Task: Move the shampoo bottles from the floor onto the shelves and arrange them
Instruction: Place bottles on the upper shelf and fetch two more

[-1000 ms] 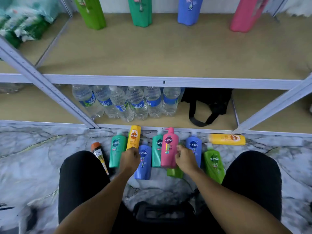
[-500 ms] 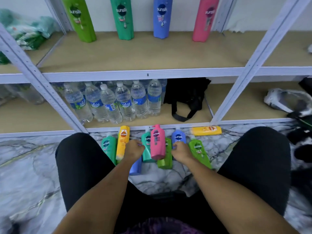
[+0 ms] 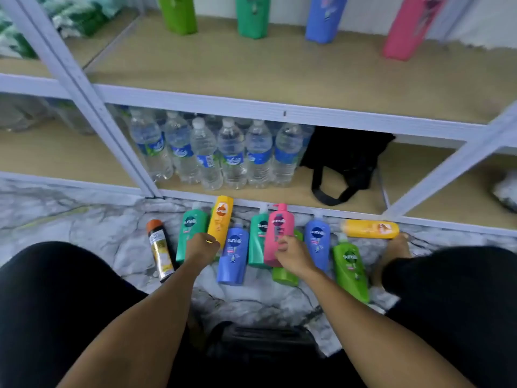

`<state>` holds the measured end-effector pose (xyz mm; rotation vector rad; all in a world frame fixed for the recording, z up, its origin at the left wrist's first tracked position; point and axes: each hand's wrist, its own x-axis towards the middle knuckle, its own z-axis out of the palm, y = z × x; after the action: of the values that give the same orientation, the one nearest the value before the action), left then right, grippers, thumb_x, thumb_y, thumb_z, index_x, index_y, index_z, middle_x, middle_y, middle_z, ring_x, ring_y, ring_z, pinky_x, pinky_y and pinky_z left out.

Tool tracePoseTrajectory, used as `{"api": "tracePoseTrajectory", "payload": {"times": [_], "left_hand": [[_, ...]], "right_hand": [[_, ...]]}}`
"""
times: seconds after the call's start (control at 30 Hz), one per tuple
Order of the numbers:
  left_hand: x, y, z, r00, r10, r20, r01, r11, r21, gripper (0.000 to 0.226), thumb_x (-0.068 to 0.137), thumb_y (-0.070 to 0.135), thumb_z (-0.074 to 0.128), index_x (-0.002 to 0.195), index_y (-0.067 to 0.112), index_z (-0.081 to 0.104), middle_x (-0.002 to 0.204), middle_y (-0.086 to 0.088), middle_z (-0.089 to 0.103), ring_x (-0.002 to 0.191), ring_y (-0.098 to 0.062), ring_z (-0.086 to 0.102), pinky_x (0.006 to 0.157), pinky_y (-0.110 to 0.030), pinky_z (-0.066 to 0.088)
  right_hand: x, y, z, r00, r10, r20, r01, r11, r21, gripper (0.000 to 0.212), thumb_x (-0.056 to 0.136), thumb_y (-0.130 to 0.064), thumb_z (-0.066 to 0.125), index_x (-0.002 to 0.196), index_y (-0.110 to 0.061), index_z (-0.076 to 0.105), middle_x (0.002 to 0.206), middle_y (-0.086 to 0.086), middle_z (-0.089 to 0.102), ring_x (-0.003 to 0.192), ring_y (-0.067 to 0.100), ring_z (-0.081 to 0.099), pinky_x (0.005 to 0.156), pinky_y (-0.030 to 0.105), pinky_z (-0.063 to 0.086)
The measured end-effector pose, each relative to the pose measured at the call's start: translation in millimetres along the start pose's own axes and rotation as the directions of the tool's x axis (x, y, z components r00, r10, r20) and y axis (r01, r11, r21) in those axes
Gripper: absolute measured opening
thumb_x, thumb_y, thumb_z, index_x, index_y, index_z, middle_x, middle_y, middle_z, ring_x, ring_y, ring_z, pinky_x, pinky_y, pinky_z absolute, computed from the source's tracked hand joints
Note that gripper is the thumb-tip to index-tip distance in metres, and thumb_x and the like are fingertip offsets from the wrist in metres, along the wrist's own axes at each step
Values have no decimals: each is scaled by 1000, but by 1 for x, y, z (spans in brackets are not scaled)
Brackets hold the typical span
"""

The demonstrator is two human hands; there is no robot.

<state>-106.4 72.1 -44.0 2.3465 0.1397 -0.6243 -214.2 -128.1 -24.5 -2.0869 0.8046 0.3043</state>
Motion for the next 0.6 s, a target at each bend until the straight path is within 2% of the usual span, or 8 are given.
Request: {"api": "tracePoseTrajectory", "payload": {"times": [0.07,0.17,0.23,0.33,0.43,0.6], "left_hand": [[17,-20,-7,998,-61,-16,61,998,-5,19,86,13,61,100,6,72,101,-16,68,90,-32,62,68,-26,40],[41,-58,-20,986,-163,-46,161,986,-29,19,83,14,61,96,8,74,100,-18,70,86,-35,65,69,-31,50],[53,-81,-27,971,-231,-65,229,973,-38,19,82,13,61,95,9,73,99,-17,70,89,-34,64,70,-30,48],[76,-109,-36,941,-331,-71,327,943,-55,23,83,14,62,102,9,72,108,-19,67,101,-36,61,76,-29,44],[103,-134,-38,908,-412,-82,405,910,-91,35,82,16,63,116,7,64,119,-20,64,110,-36,58,89,-36,45],[136,-151,-32,857,-506,-99,476,850,-225,57,87,20,61,137,7,36,122,-23,57,108,-40,56,85,-40,45]], "right_hand": [[18,-7,16,999,-10,45,11,1000,-22,33,84,-4,56,116,-5,63,105,13,71,100,27,64,86,34,52],[47,-14,47,992,2,123,6,998,-69,36,84,-8,59,120,-6,62,108,12,70,101,27,65,87,34,52],[63,-21,66,984,9,177,10,994,-107,36,86,-9,59,121,-5,61,110,13,70,101,27,65,83,30,52],[86,-34,93,972,36,232,-2,989,-147,33,86,-9,59,119,-2,62,108,15,70,100,28,65,76,25,47],[111,-47,120,976,65,210,-29,985,-169,29,84,-8,59,109,7,62,103,22,69,97,35,63,81,37,50],[152,-62,156,985,119,124,-109,991,-82,32,86,-21,64,108,3,62,103,20,68,97,36,64,83,41,51]]}}
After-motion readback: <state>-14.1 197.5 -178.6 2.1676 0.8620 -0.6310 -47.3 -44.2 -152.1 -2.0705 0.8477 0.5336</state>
